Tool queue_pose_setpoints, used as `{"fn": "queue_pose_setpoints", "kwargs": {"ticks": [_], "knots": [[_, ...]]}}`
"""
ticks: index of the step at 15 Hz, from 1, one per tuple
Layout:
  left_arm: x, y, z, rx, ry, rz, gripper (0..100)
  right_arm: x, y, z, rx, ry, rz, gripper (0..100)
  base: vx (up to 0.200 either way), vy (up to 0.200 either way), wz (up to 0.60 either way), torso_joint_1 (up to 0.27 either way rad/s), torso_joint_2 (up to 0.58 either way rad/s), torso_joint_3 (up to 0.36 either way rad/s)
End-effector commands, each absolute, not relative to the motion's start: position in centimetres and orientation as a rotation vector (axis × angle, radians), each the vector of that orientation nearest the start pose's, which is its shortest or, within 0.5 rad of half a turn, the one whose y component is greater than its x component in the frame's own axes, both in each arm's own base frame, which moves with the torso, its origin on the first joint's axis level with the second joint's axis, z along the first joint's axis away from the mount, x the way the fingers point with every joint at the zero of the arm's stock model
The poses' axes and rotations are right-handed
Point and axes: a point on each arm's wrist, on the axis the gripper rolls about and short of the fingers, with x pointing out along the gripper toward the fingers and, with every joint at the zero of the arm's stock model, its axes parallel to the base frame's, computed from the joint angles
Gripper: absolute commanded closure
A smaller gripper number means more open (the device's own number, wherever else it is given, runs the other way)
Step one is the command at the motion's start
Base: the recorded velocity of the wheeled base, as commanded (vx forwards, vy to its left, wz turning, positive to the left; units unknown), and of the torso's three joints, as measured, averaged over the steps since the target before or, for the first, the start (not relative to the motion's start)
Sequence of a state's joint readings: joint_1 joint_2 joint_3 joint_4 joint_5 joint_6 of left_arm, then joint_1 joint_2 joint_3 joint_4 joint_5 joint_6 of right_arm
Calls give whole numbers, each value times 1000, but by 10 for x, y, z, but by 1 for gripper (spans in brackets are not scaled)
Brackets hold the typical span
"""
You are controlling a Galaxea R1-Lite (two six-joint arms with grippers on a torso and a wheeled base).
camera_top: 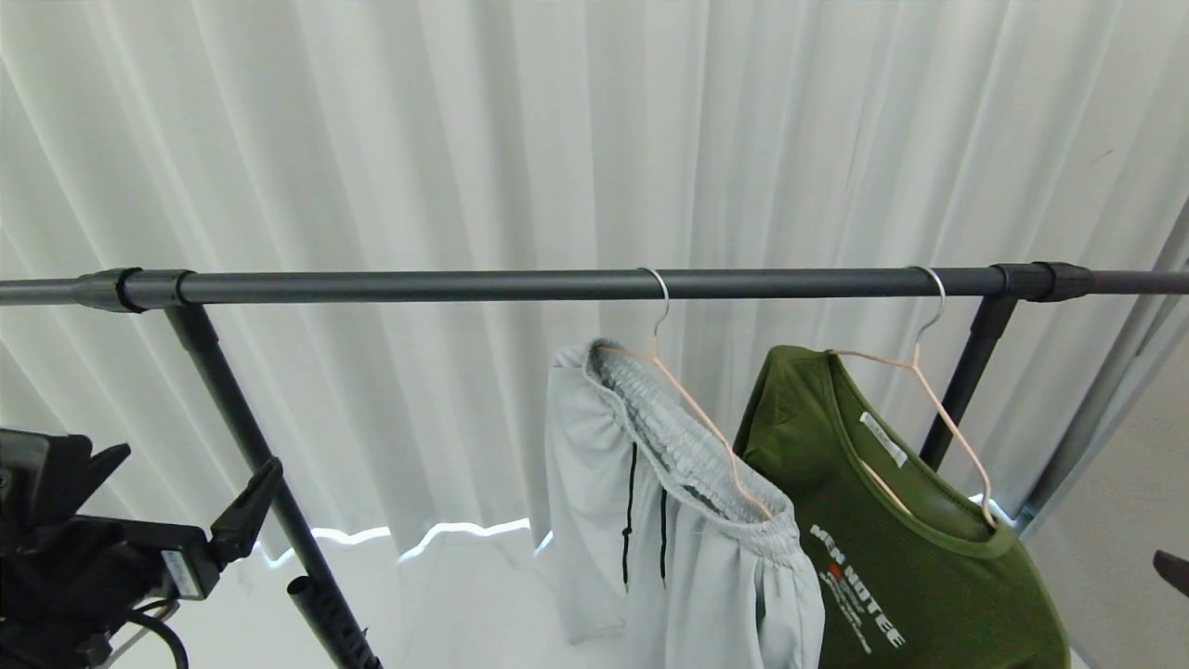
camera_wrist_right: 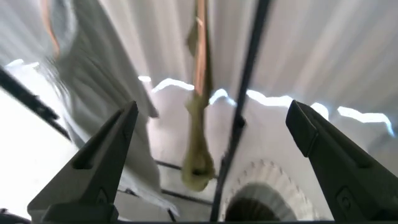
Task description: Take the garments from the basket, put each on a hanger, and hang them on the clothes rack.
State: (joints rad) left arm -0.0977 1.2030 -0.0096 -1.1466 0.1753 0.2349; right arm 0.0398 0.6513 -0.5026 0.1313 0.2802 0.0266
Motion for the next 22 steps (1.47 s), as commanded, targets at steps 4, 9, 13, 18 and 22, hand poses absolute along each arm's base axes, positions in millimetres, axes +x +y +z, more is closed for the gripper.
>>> {"fn": "queue_pose_setpoints", "kwargs": {"ticks": [4, 9, 13, 18, 22], "knots": [[91, -4, 134, 64, 115, 106, 0, -3, 6, 154, 101, 191, 180, 0, 0, 0, 0, 0, 0, 0], [35, 0, 111, 42, 195, 66, 0, -26, 8, 114, 85, 103, 193, 0, 0, 0, 0, 0, 0, 0], [-9, 5, 82, 43, 126, 67, 0, -21, 8, 91, 94, 99, 196, 0, 0, 0, 0, 0, 0, 0], [-16, 7, 82, -16, 55, 168, 0, -17, 5, 85, 160, 73, 102, 0, 0, 0, 0, 0, 0, 0], [-17, 12, 83, 116, 75, 391, 0, -19, 1, 87, 123, 122, -93, 0, 0, 0, 0, 0, 0, 0]]}}
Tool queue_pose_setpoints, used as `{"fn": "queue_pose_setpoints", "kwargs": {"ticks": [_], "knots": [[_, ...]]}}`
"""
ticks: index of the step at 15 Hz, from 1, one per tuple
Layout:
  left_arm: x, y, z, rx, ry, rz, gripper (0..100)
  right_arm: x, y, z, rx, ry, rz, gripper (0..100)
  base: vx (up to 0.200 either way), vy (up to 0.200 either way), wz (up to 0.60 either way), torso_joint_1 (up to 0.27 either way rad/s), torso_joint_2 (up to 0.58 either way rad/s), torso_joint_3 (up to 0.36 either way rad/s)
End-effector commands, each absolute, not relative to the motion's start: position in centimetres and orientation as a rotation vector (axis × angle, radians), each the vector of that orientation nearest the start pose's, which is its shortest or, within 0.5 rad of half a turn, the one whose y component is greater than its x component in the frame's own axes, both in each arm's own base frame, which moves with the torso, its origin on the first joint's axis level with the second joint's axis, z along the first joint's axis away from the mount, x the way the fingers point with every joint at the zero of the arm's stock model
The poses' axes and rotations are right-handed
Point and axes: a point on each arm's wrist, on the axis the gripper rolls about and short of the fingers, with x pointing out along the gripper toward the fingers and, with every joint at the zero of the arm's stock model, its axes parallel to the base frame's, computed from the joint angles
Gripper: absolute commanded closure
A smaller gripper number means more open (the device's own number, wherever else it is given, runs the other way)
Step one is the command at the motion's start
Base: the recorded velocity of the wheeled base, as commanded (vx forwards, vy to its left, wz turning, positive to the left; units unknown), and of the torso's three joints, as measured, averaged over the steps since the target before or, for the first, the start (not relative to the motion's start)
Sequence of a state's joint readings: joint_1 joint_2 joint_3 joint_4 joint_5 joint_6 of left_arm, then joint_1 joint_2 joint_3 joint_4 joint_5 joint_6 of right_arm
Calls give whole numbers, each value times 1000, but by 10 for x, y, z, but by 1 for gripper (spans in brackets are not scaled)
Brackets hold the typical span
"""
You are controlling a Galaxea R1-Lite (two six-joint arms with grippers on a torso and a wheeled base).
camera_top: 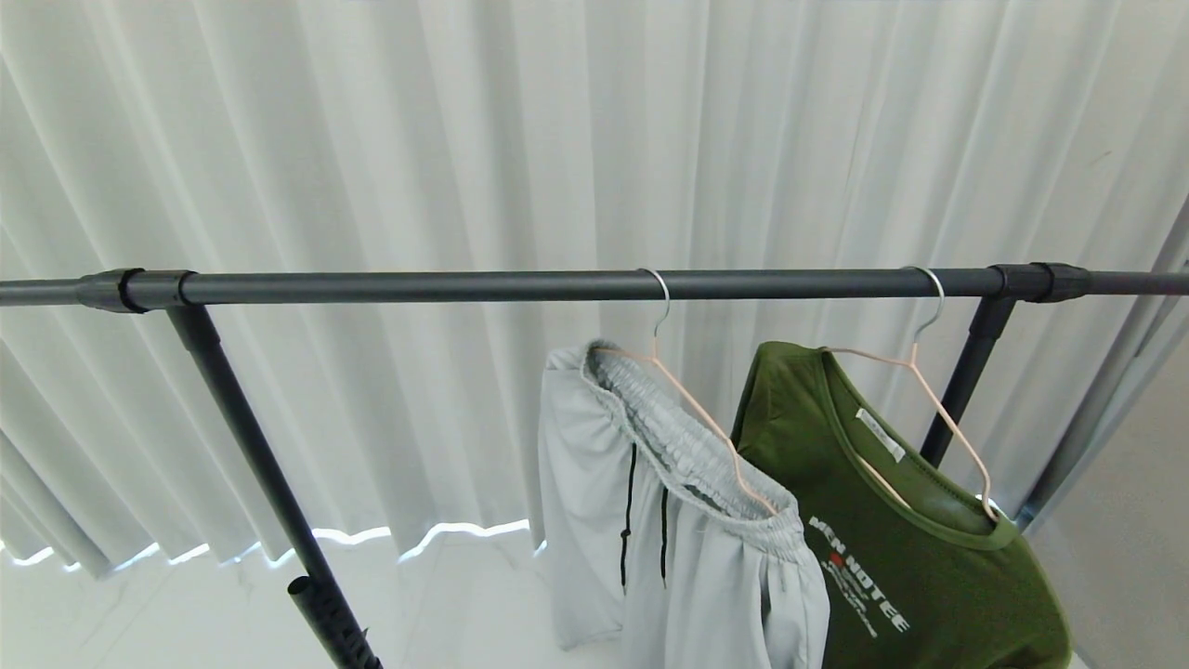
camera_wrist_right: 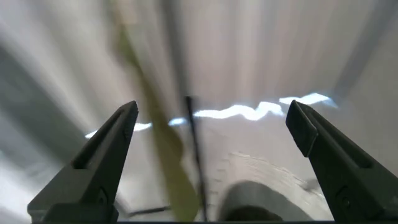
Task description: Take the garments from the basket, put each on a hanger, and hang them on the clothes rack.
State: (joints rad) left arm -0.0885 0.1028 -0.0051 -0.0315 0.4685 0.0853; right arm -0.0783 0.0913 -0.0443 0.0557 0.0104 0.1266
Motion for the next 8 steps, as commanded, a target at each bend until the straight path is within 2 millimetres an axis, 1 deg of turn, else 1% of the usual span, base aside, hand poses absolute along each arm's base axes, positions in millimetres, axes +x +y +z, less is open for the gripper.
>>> {"fn": "queue_pose_setpoints", "kwargs": {"ticks": [1, 2, 4, 5, 6, 8], "knots": [[-17, 12, 83, 138, 77, 403, 0, -19, 1, 88, 119, 135, -117, 0, 0, 0, 0, 0, 0, 0], [-18, 13, 84, 191, 88, 415, 0, -22, 1, 89, 115, 163, -169, 0, 0, 0, 0, 0, 0, 0], [-17, 13, 84, 187, 89, 421, 0, -22, 1, 90, 118, 166, -220, 0, 0, 0, 0, 0, 0, 0], [-18, 12, 84, 183, 89, 450, 0, -22, 1, 90, 120, 166, -240, 0, 0, 0, 0, 0, 0, 0], [-20, 9, 83, 180, 104, 612, 0, -21, 2, 90, 120, 175, -260, 0, 0, 0, 0, 0, 0, 0], [-20, 9, 83, 183, 103, 588, 0, -21, 2, 90, 120, 177, -249, 0, 0, 0, 0, 0, 0, 0]]}}
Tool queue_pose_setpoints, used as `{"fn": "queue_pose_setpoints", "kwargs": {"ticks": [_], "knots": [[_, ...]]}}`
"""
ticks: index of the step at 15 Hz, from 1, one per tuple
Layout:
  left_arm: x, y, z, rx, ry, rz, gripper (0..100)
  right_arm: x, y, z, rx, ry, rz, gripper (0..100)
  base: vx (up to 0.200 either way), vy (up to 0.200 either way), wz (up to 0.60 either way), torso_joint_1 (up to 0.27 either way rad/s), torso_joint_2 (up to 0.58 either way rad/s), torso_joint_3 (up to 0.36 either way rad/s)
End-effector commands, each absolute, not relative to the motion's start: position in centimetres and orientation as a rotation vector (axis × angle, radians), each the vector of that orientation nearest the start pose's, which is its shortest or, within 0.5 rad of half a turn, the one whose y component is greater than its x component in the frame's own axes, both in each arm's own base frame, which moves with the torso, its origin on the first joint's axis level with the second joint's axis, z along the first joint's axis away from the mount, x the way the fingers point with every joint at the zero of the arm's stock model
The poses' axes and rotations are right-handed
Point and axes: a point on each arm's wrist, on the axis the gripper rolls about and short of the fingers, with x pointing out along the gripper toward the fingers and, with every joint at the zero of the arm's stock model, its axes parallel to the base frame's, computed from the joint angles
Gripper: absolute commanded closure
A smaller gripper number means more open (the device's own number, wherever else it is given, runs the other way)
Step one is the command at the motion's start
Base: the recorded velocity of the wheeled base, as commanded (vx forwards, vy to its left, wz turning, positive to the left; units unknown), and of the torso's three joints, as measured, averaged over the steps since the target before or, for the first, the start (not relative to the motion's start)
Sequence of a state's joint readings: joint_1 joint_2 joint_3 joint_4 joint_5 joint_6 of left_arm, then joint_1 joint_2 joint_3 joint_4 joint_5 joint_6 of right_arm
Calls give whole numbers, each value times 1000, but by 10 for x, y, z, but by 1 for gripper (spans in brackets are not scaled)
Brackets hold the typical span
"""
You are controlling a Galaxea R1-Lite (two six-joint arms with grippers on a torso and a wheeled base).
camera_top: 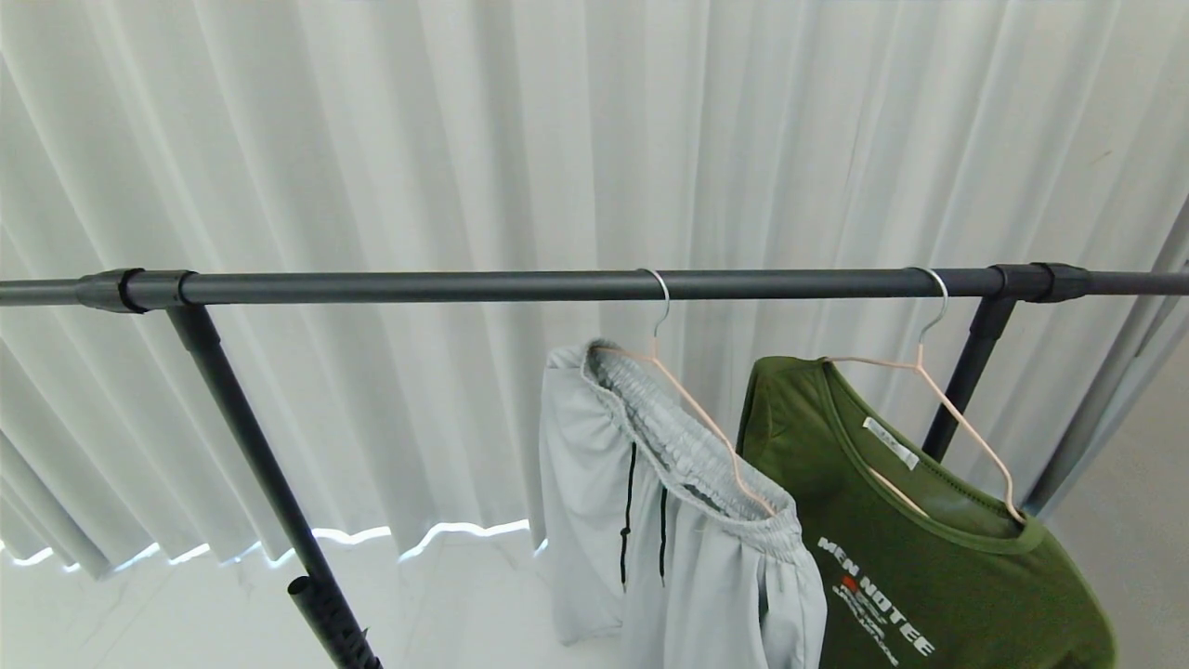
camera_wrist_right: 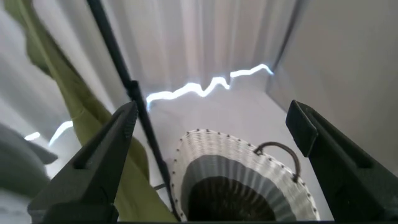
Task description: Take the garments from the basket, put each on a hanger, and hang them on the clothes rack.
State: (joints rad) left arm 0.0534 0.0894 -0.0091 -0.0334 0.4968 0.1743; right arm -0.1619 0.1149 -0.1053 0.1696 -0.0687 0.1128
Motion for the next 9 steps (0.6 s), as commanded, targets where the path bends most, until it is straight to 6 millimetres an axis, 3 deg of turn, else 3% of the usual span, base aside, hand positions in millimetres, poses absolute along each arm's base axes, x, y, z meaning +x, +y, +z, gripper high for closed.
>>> {"fn": "queue_pose_setpoints", "kwargs": {"ticks": [1, 4, 7, 9], "knots": [[-19, 8, 83, 175, 95, 522, 0, -23, 3, 89, 120, 154, -193, 0, 0, 0, 0, 0, 0, 0], [-16, 3, 83, 43, 40, 314, 0, -17, 6, 85, 115, 80, -16, 0, 0, 0, 0, 0, 0, 0], [-15, -2, 80, 39, 72, 80, 0, -15, 9, 86, 11, 8, 144, 0, 0, 0, 0, 0, 0, 0], [-15, -2, 80, 42, 74, 78, 0, -15, 9, 86, -8, 16, 147, 0, 0, 0, 0, 0, 0, 0]]}}
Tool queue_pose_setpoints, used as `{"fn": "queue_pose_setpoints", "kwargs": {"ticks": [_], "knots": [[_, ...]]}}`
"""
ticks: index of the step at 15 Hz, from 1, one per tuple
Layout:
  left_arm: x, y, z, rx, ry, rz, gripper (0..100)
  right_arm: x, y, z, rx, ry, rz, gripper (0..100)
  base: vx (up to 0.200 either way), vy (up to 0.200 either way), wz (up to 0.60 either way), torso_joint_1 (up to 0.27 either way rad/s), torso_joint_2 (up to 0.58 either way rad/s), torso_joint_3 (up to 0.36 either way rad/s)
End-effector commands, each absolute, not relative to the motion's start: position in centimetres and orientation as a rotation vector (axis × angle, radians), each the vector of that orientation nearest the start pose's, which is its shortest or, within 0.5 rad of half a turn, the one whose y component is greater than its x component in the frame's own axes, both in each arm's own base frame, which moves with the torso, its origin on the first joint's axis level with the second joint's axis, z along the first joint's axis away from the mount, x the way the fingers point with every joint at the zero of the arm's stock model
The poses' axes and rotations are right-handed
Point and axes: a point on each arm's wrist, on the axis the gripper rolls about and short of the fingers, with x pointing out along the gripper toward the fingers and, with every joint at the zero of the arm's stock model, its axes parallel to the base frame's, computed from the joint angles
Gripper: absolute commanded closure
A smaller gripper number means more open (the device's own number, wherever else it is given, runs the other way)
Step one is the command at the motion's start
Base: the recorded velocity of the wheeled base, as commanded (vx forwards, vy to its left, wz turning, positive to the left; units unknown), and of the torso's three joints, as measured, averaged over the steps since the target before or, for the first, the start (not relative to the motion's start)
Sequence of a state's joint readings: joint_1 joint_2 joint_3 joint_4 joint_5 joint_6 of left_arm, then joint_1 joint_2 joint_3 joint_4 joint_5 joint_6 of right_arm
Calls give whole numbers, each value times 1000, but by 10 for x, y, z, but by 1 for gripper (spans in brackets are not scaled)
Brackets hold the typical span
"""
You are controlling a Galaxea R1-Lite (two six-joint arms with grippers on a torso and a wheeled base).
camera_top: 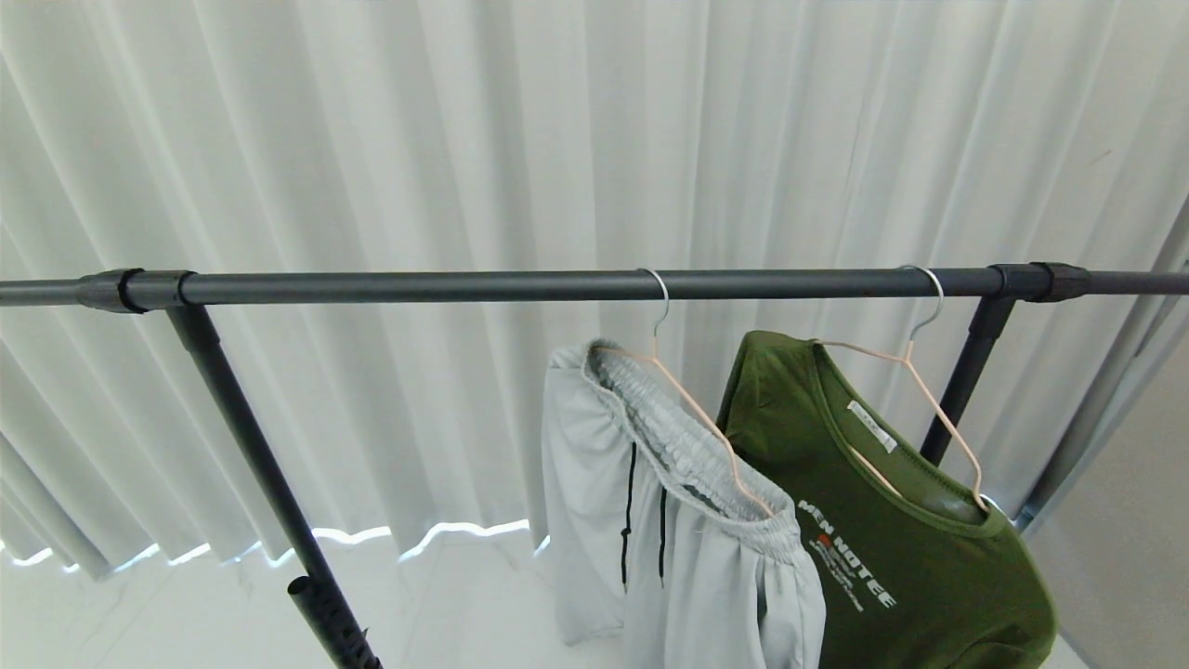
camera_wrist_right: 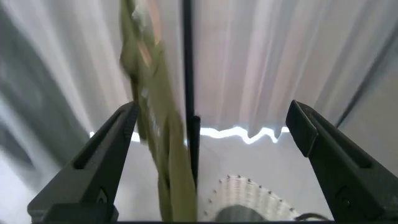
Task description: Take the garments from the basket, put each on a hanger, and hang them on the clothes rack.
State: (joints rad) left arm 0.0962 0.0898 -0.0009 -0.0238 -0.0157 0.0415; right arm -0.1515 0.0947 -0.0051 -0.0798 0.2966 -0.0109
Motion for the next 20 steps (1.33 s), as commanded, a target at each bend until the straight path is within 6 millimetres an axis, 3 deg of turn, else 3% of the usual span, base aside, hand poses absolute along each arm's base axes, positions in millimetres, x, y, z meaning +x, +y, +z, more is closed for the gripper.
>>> {"fn": "queue_pose_setpoints", "kwargs": {"ticks": [1, 4, 6, 9, 12, 20], "knots": [[-15, -2, 80, 11, 73, 84, 0, -15, 8, 86, -2, 10, 120, 0, 0, 0, 0, 0, 0, 0], [-15, -2, 79, 103, 76, 68, 0, -15, 3, 85, 3, 18, -130, 0, 0, 0, 0, 0, 0, 0], [-18, 0, 79, 102, 42, -71, 0, -15, 3, 85, -30, 27, -90, 0, 0, 0, 0, 0, 0, 0], [-18, 0, 79, 89, 45, -62, 0, -20, 1, 78, -99, 25, 90, 0, 0, 0, 0, 0, 0, 0], [-22, 0, 77, 5, -12, -11, 0, -23, -1, 77, 14, -11, -49, 0, 0, 0, 0, 0, 0, 0], [-23, 0, 77, -35, -17, -3, 0, -23, -1, 77, 23, -11, -57, 0, 0, 0, 0, 0, 0, 0]]}}
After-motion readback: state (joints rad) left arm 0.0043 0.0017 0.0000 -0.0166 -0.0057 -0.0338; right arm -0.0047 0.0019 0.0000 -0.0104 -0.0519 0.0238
